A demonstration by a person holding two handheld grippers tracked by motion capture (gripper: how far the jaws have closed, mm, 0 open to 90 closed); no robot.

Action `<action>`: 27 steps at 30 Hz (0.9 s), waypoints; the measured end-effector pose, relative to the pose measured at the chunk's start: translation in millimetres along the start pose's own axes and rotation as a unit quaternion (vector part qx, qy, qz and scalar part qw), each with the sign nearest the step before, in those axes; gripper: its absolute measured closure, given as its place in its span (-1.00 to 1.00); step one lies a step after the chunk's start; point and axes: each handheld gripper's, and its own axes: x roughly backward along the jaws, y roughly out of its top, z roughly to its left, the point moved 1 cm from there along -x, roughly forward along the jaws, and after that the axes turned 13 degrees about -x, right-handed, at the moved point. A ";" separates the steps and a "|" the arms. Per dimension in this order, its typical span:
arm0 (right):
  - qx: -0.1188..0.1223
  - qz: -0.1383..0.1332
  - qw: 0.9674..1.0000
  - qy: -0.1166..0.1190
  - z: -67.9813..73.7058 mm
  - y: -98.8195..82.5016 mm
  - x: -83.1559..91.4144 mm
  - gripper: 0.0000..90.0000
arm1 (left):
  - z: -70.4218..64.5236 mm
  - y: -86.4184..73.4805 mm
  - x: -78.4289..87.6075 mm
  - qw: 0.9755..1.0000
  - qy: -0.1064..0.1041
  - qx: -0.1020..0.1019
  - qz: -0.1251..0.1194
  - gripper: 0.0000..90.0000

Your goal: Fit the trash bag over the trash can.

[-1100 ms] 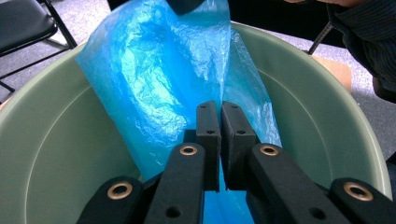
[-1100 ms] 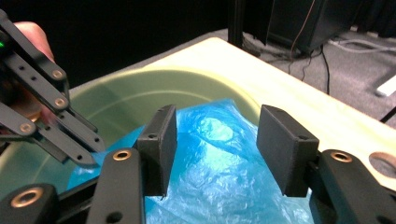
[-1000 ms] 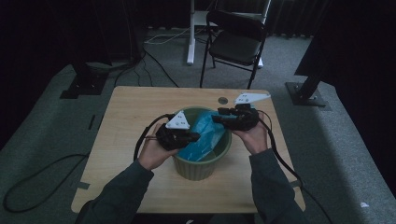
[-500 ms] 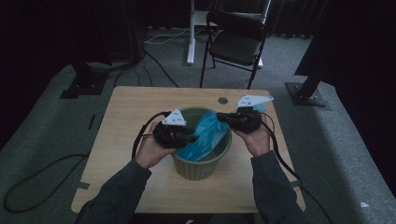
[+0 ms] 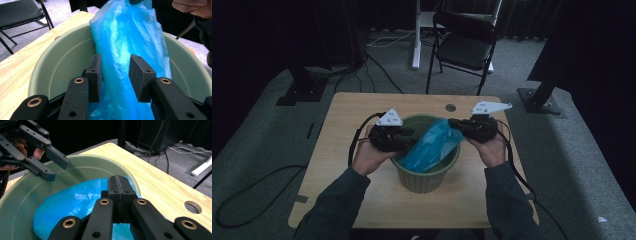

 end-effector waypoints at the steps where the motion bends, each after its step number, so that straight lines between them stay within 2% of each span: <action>1: -0.001 -0.001 1.000 0.002 -0.2 -1.0 0.2 1.00 | 1.3 0.2 -1.1 1.000 0.001 0.001 -0.001 0.39; 7: 0.009 -0.008 1.000 0.019 4.8 -4.9 0.0 1.00 | 3.8 6.1 -11.2 1.000 0.001 0.004 0.000 0.30; 10: 0.016 -0.012 1.000 0.023 9.2 -3.9 0.4 1.00 | 2.7 14.4 -19.9 1.000 -0.009 0.000 -0.003 0.27; 12: 0.024 -0.017 0.999 0.029 15.0 -1.5 1.5 1.00 | 1.4 18.6 -24.4 1.000 -0.014 -0.004 0.000 0.21; 16: 0.032 -0.023 0.999 0.036 19.1 -0.2 3.3 1.00 | 0.9 23.8 -30.2 1.000 -0.010 -0.006 0.014 0.18; 18: 0.037 -0.026 0.998 0.041 21.4 -0.3 4.5 1.00 | 1.2 25.3 -32.7 1.000 -0.004 -0.004 0.023 0.29; 24: 0.045 -0.028 0.998 0.046 25.6 -2.0 6.6 1.00 | -0.9 26.6 -35.5 0.999 -0.004 -0.013 0.030 0.84; 27: 0.045 -0.027 0.997 0.048 26.0 -3.4 6.8 1.00 | -2.2 26.7 -35.6 0.999 -0.005 -0.017 0.032 0.98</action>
